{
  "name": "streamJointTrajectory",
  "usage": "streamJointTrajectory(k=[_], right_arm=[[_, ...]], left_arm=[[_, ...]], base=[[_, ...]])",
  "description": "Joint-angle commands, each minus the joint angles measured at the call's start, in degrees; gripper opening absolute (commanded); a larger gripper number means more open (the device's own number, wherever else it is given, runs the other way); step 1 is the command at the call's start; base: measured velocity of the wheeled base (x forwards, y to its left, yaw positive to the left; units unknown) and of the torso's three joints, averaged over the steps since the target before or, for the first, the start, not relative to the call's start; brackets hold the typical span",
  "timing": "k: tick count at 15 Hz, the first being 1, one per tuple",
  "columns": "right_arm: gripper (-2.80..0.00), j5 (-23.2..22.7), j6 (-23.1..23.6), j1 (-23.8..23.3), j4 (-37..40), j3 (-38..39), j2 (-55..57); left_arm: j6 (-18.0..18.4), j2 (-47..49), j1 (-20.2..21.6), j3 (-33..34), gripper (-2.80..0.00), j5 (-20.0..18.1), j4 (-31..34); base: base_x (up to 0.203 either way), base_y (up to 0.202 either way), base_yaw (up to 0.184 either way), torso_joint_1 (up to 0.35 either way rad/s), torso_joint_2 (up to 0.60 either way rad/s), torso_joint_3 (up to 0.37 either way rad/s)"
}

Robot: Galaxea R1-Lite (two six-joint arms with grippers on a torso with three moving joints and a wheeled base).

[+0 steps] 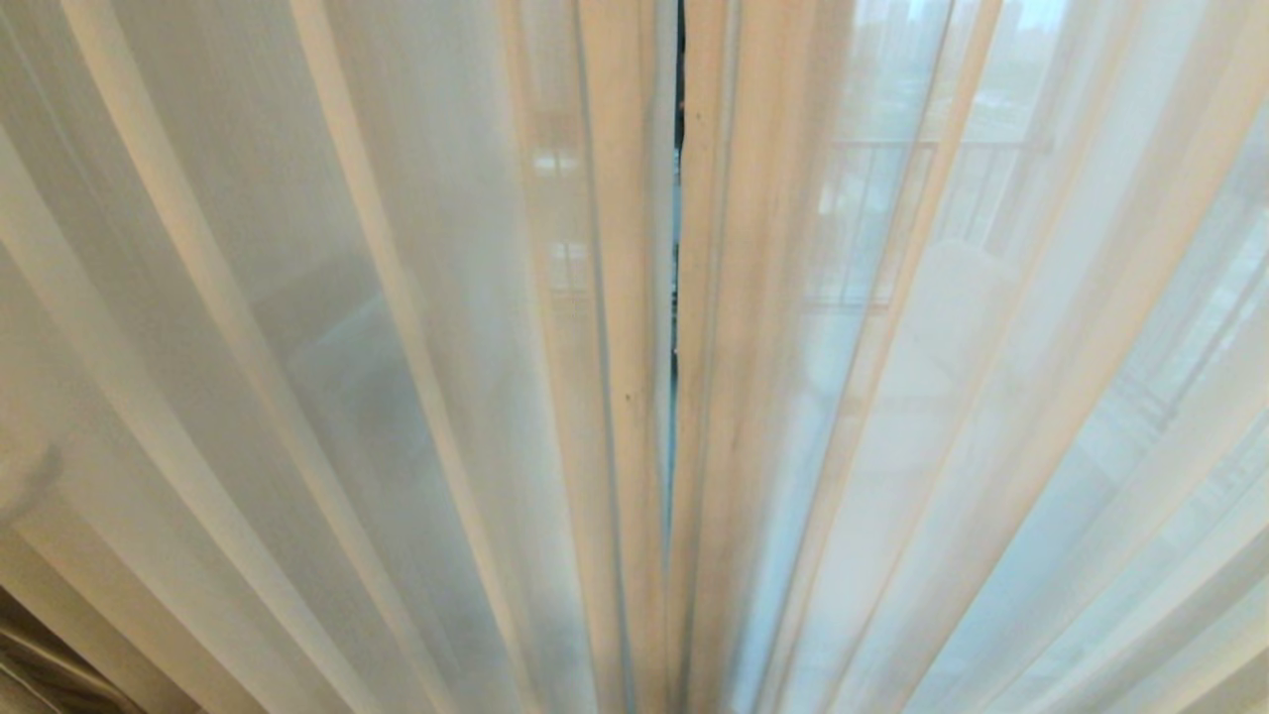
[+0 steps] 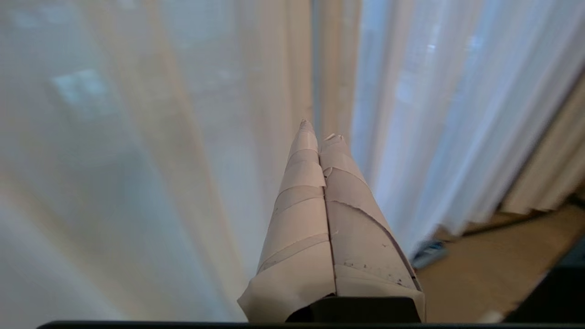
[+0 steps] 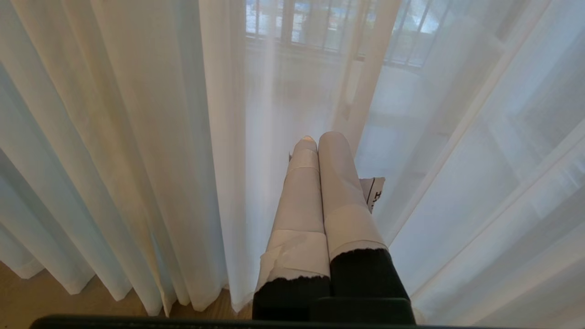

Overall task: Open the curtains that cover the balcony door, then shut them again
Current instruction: Pull the inner curtains open on both sides

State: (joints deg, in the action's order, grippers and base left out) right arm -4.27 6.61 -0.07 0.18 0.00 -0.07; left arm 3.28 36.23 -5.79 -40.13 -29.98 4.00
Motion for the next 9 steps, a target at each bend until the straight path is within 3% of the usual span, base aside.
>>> streamJointTrajectory(k=[1,4,9], right_arm=[[-2.8,-0.04,0.07,0.02,-0.01,0.0,0.07],[-2.8,-0.04,0.07,0.06,-0.01,0.0,0.07],[-2.8,-0.04,0.07,-0.01,-0.01,0.0,0.07]], left_arm=[[-1.6,11.17,-6.84,-4.81,-2.8,-0.33,-0.04],[-2.72,19.26,-14.59,-10.33,-2.8,0.91,0.02],[-5.2,28.34,-25.35,-17.98,-2.8,10.44,0.04]], base=[[0.0,0.0,0.0,0.0,0.0,0.0],[0.0,0.0,0.0,0.0,0.0,0.0],[0.0,0.0,0.0,0.0,0.0,0.0]])
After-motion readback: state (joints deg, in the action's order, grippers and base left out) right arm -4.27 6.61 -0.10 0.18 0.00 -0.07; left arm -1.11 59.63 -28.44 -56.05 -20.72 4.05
